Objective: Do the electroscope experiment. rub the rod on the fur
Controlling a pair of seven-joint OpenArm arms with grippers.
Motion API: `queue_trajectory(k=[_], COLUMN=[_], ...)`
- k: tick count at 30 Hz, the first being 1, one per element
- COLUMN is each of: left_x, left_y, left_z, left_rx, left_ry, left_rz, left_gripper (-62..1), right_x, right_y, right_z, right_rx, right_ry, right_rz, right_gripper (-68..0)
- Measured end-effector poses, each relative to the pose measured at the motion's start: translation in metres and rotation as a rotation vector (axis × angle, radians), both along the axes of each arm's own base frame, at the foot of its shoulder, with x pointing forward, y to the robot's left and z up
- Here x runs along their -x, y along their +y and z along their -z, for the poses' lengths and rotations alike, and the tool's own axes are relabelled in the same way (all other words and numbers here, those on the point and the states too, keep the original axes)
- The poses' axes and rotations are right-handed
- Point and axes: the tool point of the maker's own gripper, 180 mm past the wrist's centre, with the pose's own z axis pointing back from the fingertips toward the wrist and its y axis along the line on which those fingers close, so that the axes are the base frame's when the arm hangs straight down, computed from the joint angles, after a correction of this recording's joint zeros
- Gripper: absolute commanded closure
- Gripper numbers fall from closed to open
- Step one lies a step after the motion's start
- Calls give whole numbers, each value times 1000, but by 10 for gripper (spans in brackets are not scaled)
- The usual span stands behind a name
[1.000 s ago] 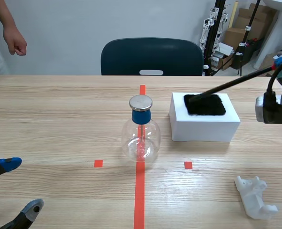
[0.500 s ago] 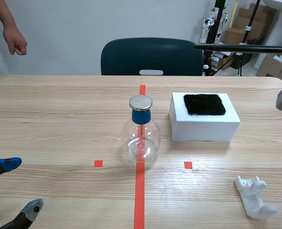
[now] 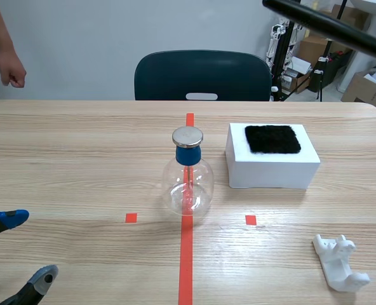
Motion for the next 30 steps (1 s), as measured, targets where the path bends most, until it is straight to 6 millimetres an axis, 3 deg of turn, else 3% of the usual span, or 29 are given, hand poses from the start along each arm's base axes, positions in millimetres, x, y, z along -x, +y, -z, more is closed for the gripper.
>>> queue_trajectory(k=[9, 30], left_x=[0, 0], left_y=[0, 0], left_z=[0, 0], left_rx=[0, 0], left_ry=[0, 0], left_rz=[0, 0], left_gripper=[-623, -623], right_x=[33, 39], right_y=[26, 34], right_z=[22, 26], right_rx=[65, 38], right_ry=[70, 81], right_rz=[-33, -36], right_gripper=[-2, -2])
